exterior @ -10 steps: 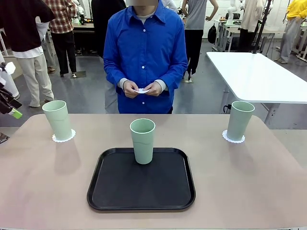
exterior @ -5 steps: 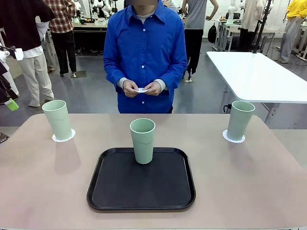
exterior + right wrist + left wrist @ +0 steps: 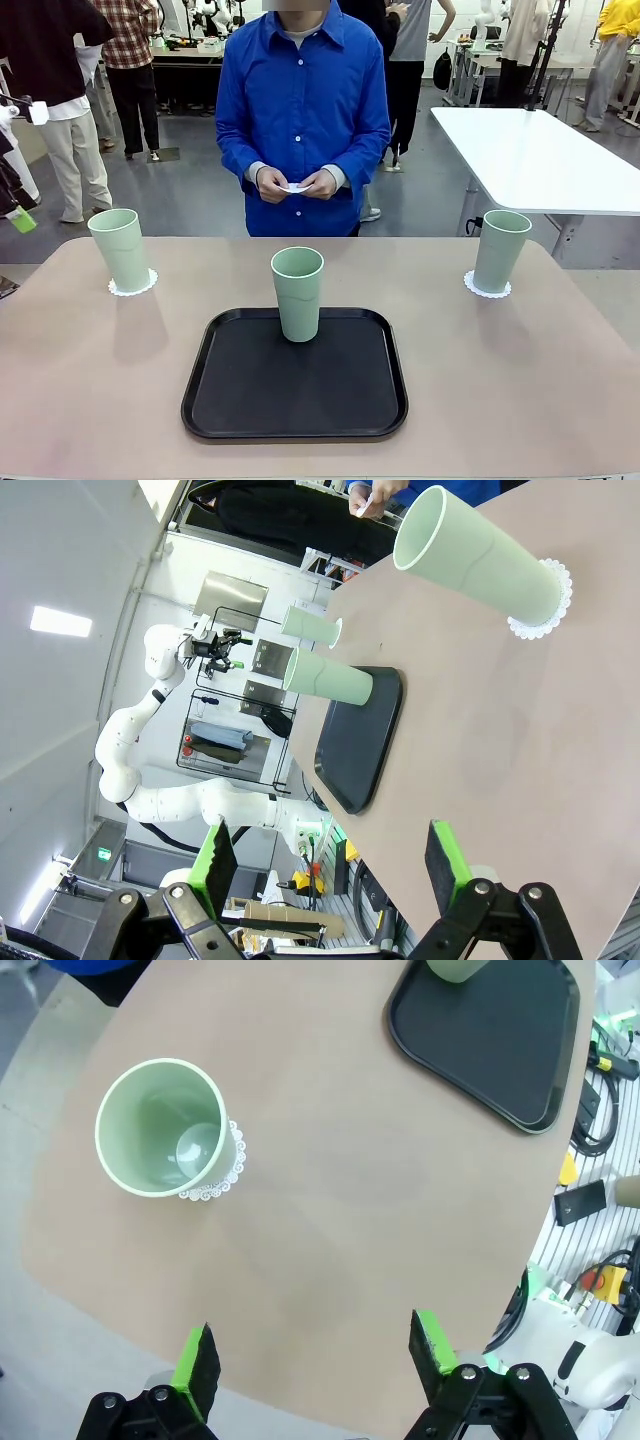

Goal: Place coasters on the table and set cups on them.
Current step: Take one Reusable plastic cup from the Flat Tray and place it on a coaster set by the human.

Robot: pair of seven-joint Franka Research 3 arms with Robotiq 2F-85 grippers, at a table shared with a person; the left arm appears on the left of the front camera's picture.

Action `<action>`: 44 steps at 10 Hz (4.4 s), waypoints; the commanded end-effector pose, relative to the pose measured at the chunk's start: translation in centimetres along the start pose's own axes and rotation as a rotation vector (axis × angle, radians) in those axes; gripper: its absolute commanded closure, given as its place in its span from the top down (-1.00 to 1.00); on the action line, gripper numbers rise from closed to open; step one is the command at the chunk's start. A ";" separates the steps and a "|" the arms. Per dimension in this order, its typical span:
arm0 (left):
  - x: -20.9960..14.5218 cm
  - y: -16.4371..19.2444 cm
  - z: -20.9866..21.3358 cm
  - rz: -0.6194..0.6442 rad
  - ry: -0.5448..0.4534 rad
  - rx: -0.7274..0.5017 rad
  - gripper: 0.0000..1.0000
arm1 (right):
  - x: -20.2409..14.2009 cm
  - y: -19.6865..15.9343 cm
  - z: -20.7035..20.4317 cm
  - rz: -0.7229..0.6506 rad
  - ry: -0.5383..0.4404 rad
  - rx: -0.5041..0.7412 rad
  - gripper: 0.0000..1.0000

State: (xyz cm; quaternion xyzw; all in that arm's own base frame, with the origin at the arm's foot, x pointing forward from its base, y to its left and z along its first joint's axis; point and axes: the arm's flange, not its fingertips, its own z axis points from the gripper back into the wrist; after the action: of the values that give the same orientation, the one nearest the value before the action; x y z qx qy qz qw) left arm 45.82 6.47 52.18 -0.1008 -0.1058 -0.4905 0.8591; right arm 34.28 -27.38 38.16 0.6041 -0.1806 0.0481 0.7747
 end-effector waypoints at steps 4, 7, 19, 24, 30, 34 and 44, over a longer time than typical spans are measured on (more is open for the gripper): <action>0.0 0.0 0.0 0.000 -0.001 0.002 1.00 | 0.0 0.2 0.1 0.002 0.000 -0.002 1.00; -3.8 -0.5 1.4 0.386 0.060 -0.007 1.00 | 0.0 0.2 0.1 0.002 0.000 -0.002 1.00; -12.7 0.5 1.5 0.426 -0.220 -0.426 1.00 | 0.0 0.2 0.1 0.002 0.000 -0.002 1.00; -20.2 9.2 0.4 0.558 -0.509 -0.775 1.00 | 0.0 0.2 0.1 0.002 0.000 -0.002 1.00; -26.9 10.9 -0.5 0.798 -0.566 -0.746 1.00 | 0.0 0.2 0.1 0.002 0.000 -0.002 1.00; -29.7 10.8 -1.2 0.837 -0.569 -0.768 1.00 | 0.0 0.2 0.1 0.002 0.000 -0.002 1.00; -31.5 10.4 -2.4 0.857 -0.564 -0.767 1.00 | 0.0 0.2 0.1 0.002 0.000 -0.002 1.00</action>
State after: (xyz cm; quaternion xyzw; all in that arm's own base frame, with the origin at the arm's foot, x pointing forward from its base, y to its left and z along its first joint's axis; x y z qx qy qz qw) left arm 39.49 36.81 40.23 -0.5609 -0.0939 -0.0625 0.8202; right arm 34.22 -27.47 38.17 0.6039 -0.1813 0.0472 0.7747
